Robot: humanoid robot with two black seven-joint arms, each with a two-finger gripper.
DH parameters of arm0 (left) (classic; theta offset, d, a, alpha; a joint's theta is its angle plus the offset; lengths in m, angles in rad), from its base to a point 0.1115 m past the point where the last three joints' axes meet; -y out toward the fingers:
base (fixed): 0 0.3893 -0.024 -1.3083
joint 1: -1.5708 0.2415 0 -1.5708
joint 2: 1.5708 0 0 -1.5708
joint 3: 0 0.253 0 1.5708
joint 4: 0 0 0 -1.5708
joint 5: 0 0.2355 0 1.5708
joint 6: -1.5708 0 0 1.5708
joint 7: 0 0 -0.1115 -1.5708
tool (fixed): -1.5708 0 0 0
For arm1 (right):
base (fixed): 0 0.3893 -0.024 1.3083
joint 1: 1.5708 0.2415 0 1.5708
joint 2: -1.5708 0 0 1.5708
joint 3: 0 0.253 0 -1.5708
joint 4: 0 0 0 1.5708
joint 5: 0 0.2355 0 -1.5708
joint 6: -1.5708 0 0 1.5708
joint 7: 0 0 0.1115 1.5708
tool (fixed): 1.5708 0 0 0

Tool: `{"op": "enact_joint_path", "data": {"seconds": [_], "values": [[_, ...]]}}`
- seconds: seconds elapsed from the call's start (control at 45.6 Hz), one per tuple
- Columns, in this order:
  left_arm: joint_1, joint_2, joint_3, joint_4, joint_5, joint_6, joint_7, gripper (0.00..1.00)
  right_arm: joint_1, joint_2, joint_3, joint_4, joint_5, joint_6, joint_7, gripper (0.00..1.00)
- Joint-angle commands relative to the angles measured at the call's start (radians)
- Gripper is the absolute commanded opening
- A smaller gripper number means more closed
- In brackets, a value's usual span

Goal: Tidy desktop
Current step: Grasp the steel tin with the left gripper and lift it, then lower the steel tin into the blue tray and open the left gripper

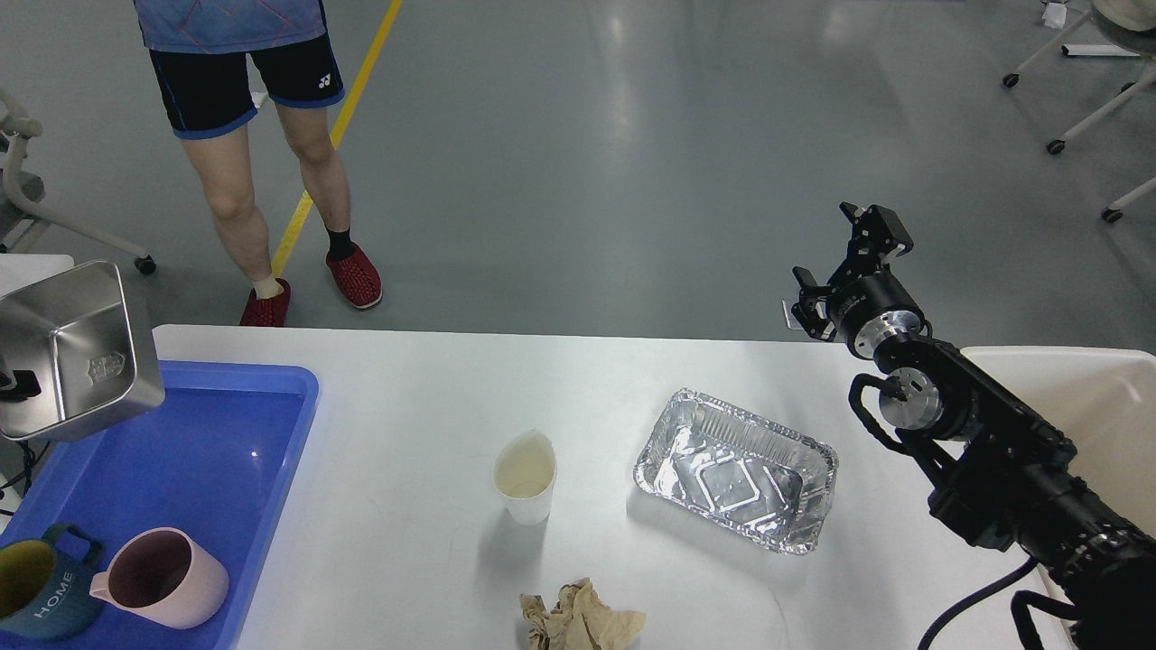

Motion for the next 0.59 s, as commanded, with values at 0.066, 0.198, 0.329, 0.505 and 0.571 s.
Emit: {"op": "enact_joint_path", "data": {"seconds": [0.066, 0.198, 0.329, 0.505, 0.571], "values": [[0.013, -0.102, 0.054, 0.116, -0.013, 0.09, -0.012, 0.0, -0.009, 0.0, 0.001, 0.004, 0.0, 0.0, 0.0, 1.0], [0.019, -0.212, 0.084, 0.236, -0.021, 0.138, -0.025, 0.01, -0.018, -0.001, 0.001, 0.006, 0.0, 0.0, 0.0, 1.0], [0.07, -0.335, 0.088, 0.366, -0.033, 0.167, -0.024, 0.01, -0.018, -0.001, 0.001, 0.006, 0.0, 0.0, 0.0, 1.0], [0.165, -0.512, 0.083, 0.57, -0.033, 0.207, -0.028, 0.02, -0.023, -0.003, 0.001, 0.006, 0.0, 0.0, 0.002, 1.0], [0.206, -0.594, 0.077, 0.683, -0.033, 0.208, -0.047, 0.02, -0.027, -0.001, 0.001, 0.006, 0.0, 0.0, 0.002, 1.0]]}}
